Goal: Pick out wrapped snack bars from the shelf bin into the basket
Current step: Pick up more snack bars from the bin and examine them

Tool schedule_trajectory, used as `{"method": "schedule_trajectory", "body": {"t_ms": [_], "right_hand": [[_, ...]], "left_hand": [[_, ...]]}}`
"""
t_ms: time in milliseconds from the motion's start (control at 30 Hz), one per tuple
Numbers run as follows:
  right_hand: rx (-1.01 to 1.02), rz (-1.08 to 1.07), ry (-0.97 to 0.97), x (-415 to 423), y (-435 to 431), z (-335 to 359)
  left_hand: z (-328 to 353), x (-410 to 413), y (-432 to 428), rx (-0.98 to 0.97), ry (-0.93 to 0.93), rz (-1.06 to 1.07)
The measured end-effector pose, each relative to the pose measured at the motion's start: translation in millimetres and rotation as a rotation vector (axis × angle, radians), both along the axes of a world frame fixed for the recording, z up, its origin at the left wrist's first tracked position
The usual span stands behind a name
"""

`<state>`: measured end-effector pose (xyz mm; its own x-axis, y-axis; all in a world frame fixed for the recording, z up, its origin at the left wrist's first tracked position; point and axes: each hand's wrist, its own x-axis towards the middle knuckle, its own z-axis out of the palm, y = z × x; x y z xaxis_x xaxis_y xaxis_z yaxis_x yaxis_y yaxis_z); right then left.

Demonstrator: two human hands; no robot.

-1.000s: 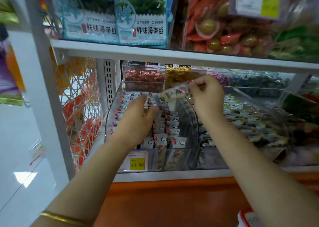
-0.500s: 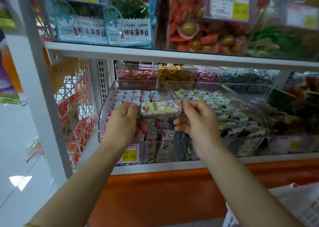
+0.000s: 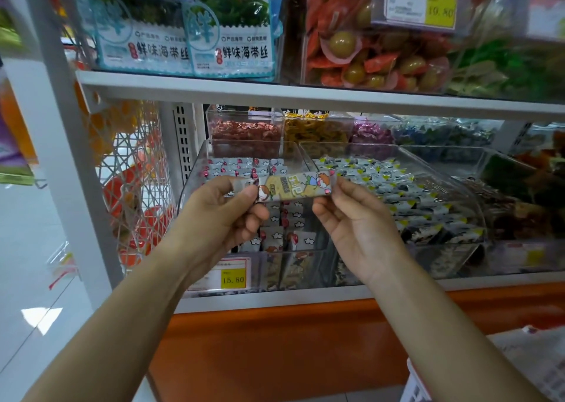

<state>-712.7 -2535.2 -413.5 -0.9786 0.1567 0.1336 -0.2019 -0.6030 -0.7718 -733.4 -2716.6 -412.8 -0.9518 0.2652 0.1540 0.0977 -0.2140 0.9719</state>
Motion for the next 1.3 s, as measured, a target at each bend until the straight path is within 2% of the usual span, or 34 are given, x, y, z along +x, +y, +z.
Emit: {"method": "schedule_trajectory", "body": {"t_ms": [200, 333, 433, 567, 700, 833, 1067, 1300], "right_hand": [[0.054, -0.032, 0.010, -1, 4, 0], [0.230, -0.091, -0.004, 0, 6, -1], [0.395, -0.144, 0.047, -1, 7, -6], [0.522, -0.159, 0.095, -3, 8, -10], [0.601, -0.153, 0.129, -2, 6, -10], [0.601, -0.205, 0.133, 0, 1, -7], [0.679, -0.321, 0.113, -1, 2, -8], [0.937, -0.401, 0.251, 6, -2, -6]], "left_hand": [[2, 2, -7, 0.091, -0.044, -0.146], [3, 8, -4, -0.174, 0.196, 0.004], [5, 8, -1, -0.259, 0.314, 0.100], [5, 5, -4, -0.272, 0.247, 0.154], [5, 3, -5, -0.240, 0.130, 0.118], [3, 5, -4, -0.376, 0.219, 0.161], [5, 11, 3, -0.385, 0.231, 0.128], [1, 9, 10, -0.330, 0.165, 0.183]]}}
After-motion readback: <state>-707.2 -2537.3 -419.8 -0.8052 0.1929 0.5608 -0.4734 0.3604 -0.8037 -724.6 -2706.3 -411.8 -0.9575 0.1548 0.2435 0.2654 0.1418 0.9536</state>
